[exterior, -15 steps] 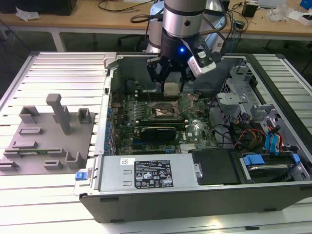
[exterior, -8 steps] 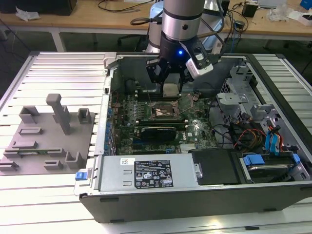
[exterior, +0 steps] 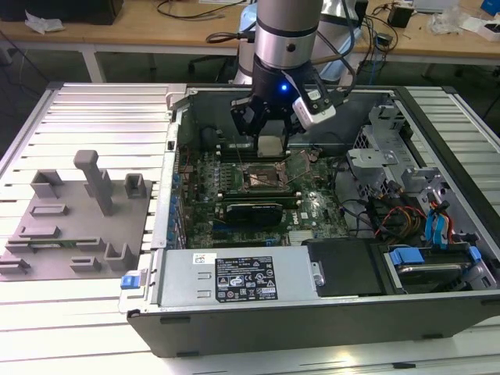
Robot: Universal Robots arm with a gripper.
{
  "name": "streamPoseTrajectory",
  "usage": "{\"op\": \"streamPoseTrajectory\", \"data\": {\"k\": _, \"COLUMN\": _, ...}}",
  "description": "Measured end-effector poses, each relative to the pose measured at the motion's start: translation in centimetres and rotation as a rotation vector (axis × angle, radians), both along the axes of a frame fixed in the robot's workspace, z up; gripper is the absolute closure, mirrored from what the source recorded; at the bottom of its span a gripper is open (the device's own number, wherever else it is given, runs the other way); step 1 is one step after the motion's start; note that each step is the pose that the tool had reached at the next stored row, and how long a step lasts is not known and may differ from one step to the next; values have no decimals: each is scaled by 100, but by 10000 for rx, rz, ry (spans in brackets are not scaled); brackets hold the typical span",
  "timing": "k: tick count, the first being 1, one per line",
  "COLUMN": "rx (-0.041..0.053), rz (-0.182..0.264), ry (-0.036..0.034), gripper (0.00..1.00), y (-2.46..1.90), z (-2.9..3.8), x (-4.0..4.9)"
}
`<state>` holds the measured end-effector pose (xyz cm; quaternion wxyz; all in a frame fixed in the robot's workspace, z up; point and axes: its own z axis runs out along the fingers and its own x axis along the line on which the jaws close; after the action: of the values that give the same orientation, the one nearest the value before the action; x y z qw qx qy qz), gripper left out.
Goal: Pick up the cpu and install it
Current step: 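Pick up the cpu and move it towards the insertion slot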
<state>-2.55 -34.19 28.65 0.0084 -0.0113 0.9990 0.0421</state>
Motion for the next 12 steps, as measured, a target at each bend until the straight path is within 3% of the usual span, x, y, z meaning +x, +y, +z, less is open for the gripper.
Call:
{"op": "streamPoseTrajectory", "data": {"k": 6, "rx": 0, "rz": 2, "ry": 0, "gripper": 45, "y": 4, "z": -72, "x": -22}}
{"op": "streamPoseTrajectory", "data": {"k": 12, "rx": 0, "rz": 0, "ry": 0, "gripper": 45, "y": 4, "z": -77, "x": -23}}
